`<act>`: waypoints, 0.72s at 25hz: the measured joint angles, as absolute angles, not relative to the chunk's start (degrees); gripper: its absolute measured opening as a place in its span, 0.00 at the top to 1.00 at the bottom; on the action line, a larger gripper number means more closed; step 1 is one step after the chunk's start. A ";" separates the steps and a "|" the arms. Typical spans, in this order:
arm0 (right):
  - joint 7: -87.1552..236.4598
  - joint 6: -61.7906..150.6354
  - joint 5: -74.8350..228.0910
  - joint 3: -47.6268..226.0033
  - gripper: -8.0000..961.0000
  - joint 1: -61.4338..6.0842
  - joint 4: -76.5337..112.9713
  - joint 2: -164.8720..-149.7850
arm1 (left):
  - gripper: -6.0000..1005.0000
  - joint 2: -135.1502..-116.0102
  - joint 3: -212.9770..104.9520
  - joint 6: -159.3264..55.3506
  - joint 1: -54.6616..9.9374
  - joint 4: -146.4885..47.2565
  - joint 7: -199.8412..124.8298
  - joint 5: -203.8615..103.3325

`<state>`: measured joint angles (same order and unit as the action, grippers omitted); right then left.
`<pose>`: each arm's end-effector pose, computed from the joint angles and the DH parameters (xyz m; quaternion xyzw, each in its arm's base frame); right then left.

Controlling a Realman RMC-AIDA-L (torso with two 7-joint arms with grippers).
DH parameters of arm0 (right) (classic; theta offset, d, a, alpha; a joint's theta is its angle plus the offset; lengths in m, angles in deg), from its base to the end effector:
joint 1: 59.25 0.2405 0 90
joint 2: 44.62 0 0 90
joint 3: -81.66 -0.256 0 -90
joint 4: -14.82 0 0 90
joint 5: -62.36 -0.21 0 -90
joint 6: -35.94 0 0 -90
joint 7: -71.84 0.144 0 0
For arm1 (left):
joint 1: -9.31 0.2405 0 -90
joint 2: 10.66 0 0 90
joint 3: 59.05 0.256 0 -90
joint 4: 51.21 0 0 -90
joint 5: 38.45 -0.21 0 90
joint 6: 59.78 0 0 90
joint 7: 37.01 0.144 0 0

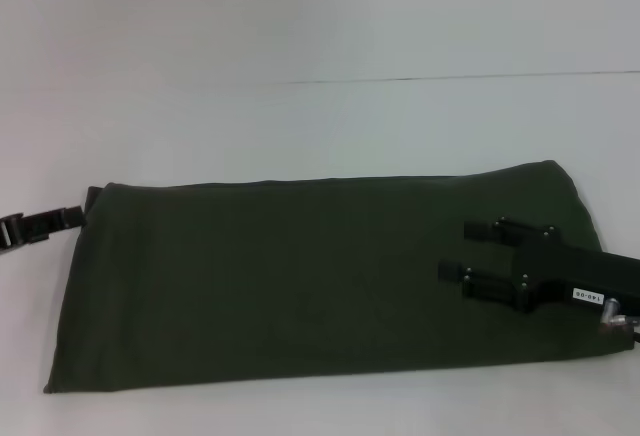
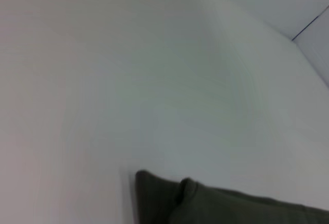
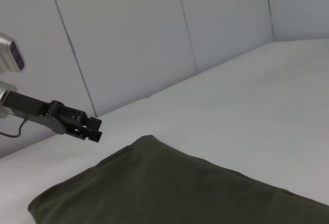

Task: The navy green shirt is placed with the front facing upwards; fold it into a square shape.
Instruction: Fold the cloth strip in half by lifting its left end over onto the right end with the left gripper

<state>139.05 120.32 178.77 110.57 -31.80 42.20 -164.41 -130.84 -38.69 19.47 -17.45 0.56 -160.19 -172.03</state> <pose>0.3014 0.3085 -0.0187 -0.9105 0.2497 0.2642 0.1971 -0.3438 0.3300 0.0707 -0.7317 -0.5873 -0.2099 0.2752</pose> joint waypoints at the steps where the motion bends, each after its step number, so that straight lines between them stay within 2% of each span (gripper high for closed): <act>1: 138.94 120.32 178.82 110.62 0.17 -31.78 42.19 -164.41 | 0.26 -130.78 -38.67 19.63 -17.52 0.60 -160.82 -172.72; 18: 138.74 119.57 178.87 110.75 0.17 -30.81 41.33 -164.47 | 0.25 -130.37 -37.97 19.68 -18.99 -0.60 -166.03 -180.09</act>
<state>138.74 119.57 178.87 110.75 -30.81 41.33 -164.47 -130.37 -37.97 19.68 -18.99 -0.60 -166.03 -180.09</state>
